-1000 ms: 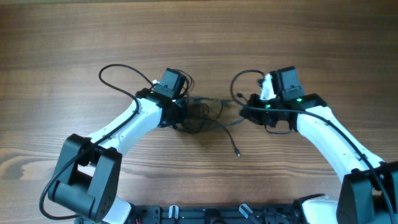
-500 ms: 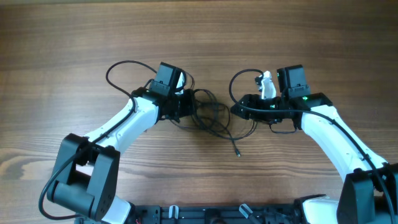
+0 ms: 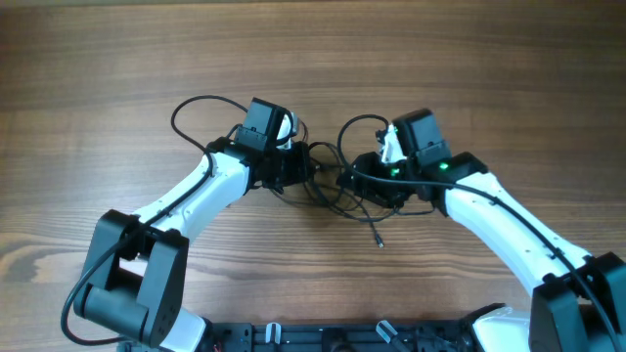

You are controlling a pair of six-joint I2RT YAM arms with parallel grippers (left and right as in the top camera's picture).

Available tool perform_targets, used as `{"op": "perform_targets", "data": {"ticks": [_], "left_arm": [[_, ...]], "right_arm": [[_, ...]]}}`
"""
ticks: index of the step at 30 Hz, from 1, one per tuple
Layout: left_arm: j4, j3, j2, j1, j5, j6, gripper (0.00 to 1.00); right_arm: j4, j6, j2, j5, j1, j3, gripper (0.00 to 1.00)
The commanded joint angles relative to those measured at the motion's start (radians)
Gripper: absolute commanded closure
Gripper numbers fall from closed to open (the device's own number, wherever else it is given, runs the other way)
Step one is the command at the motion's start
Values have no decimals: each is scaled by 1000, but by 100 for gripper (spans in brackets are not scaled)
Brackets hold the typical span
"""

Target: Untangle cables

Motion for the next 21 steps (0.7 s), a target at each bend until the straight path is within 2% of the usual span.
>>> {"op": "perform_targets", "data": {"ticks": [1, 3, 7, 10, 14, 21], "left_arm": [[-6, -3, 6, 0, 24, 19, 96], [-7, -3, 6, 0, 24, 19, 96], [-18, -3, 6, 0, 24, 19, 96], [-25, -3, 6, 0, 24, 19, 96], [-22, -3, 6, 0, 23, 19, 96], [-22, -3, 6, 0, 16, 19, 96]], "right_arm": [[45, 168, -14, 180, 16, 5, 61], [81, 201, -14, 203, 17, 5, 74], [126, 215, -14, 211, 17, 5, 76], [154, 262, 3, 217, 17, 5, 74], [156, 287, 17, 187, 23, 5, 59], [233, 417, 17, 106, 23, 5, 59]]}}
